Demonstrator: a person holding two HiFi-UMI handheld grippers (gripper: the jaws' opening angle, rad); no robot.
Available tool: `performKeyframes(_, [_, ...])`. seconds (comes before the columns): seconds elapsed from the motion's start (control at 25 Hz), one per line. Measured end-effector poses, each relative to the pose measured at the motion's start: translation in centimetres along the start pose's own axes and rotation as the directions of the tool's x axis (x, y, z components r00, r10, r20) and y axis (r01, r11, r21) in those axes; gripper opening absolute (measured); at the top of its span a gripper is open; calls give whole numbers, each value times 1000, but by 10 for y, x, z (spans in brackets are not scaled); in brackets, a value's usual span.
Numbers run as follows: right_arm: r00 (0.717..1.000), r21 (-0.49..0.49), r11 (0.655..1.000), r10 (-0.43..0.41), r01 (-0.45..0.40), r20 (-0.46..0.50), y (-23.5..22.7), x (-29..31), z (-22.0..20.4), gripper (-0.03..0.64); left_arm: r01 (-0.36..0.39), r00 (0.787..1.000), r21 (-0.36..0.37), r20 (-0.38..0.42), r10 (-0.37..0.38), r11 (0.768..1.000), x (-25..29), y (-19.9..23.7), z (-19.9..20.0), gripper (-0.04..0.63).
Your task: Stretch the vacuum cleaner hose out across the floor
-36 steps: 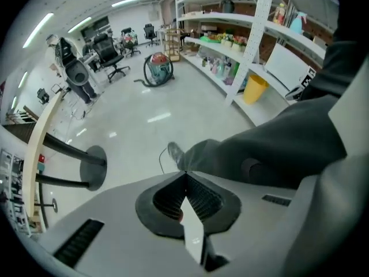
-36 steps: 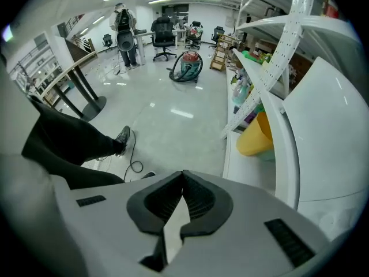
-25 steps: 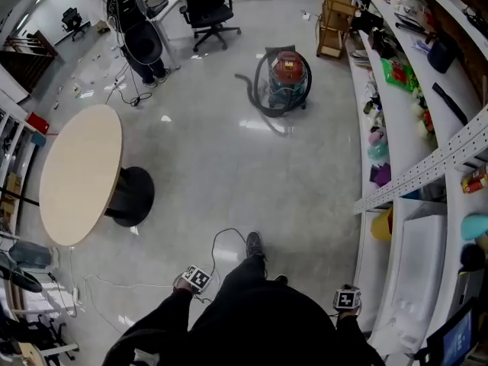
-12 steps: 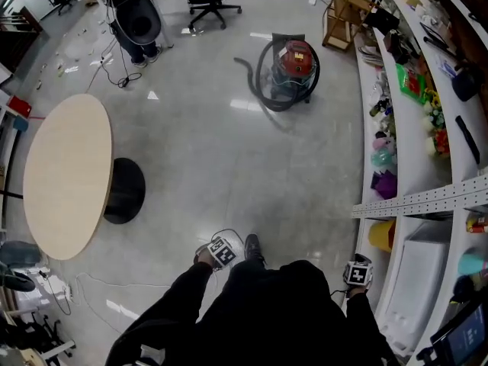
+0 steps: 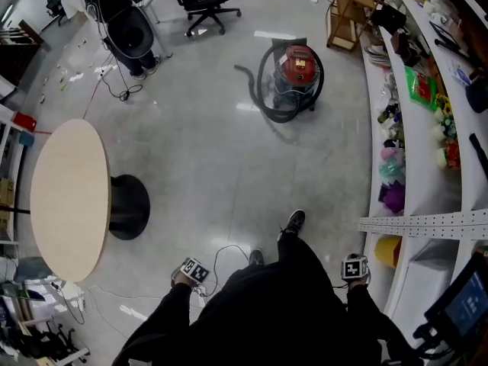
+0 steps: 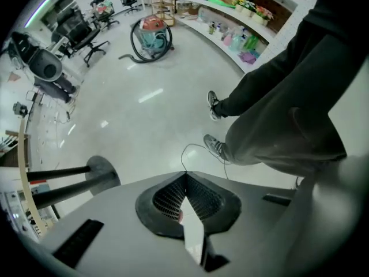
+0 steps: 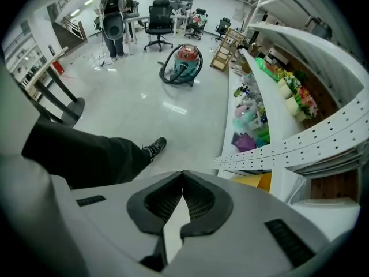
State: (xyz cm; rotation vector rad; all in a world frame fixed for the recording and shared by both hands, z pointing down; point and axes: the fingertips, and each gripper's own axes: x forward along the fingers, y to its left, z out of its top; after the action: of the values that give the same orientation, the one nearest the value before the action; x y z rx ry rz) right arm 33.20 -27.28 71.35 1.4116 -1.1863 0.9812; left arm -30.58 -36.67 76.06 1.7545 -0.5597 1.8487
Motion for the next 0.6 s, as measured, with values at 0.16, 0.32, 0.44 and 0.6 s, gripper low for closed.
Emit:
performKeyframes(0.16, [997,-58,996,69,-67,28,-26,41,85,14,-44,993,-108,108,55,993,-34,15,74,17])
performKeyframes(0.32, [980,-142,987,101,-77,170,-59,36,210,14,-90,974,-56,206,99,994,-73,33,192,17])
performKeyframes(0.44, [960,-203,975,139,-90,243,-80,41,274,14,-108,950,-53,290,119,993,-94,30,273,17])
performKeyframes(0.6, [954,-217,971,157,-102,257,-97,51,314,14,-121,934,-53,333,131,991,-112,41,333,17])
